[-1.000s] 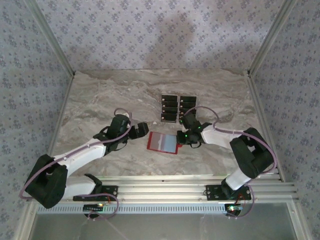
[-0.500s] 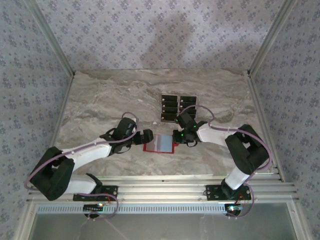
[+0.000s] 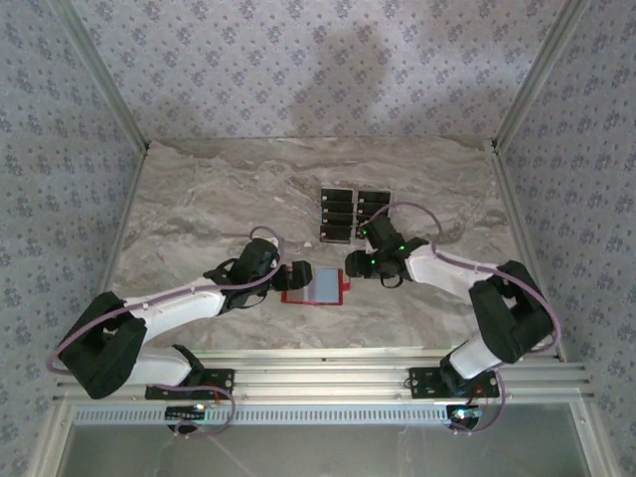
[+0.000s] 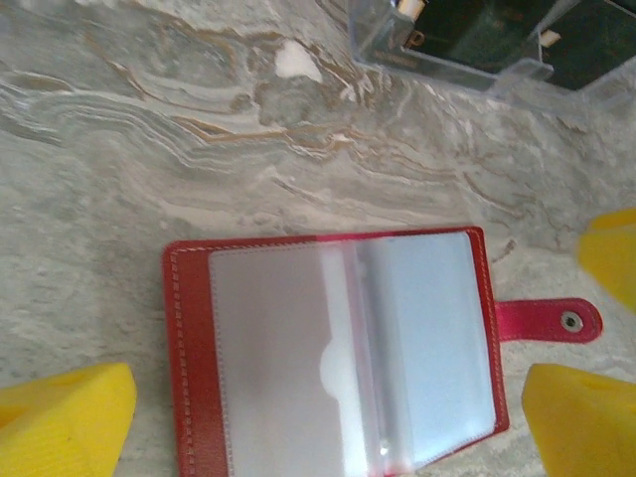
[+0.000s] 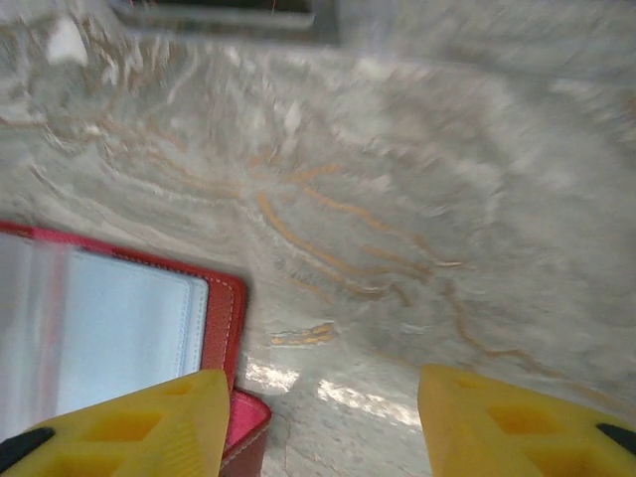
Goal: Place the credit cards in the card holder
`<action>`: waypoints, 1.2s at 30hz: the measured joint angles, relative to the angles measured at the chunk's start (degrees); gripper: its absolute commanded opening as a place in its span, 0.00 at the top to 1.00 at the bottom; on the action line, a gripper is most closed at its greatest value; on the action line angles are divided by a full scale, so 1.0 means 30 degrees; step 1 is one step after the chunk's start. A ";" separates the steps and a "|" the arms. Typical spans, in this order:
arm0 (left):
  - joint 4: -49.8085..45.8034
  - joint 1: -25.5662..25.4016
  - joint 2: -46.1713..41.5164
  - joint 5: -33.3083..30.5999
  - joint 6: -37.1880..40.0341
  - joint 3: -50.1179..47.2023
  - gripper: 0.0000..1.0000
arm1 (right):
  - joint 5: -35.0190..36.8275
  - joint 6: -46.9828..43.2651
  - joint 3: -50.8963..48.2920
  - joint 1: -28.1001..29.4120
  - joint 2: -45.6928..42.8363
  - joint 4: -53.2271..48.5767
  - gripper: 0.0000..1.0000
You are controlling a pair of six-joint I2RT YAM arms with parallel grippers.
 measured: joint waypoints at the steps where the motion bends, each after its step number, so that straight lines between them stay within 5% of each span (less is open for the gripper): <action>1: -0.0204 0.0000 -0.0204 -0.0350 -0.0073 0.0000 0.00 | -0.0044 -0.0197 0.0058 -0.0328 -0.0495 -0.0262 0.42; 7: -0.1552 0.0007 -0.0991 -0.2310 -0.0430 0.0423 0.00 | -0.0641 -0.2120 0.2973 -0.2630 -0.1042 -0.2222 0.40; 13: -0.2222 0.0627 -0.0984 -0.2973 -0.0415 0.1115 0.00 | -0.0743 -0.5158 0.6849 -0.3570 0.1559 -0.3395 0.40; 36: -0.2914 0.2943 -0.1479 -0.2667 -0.0204 0.1676 0.00 | 0.2477 -1.3624 1.3129 0.0867 0.9012 -0.6382 0.47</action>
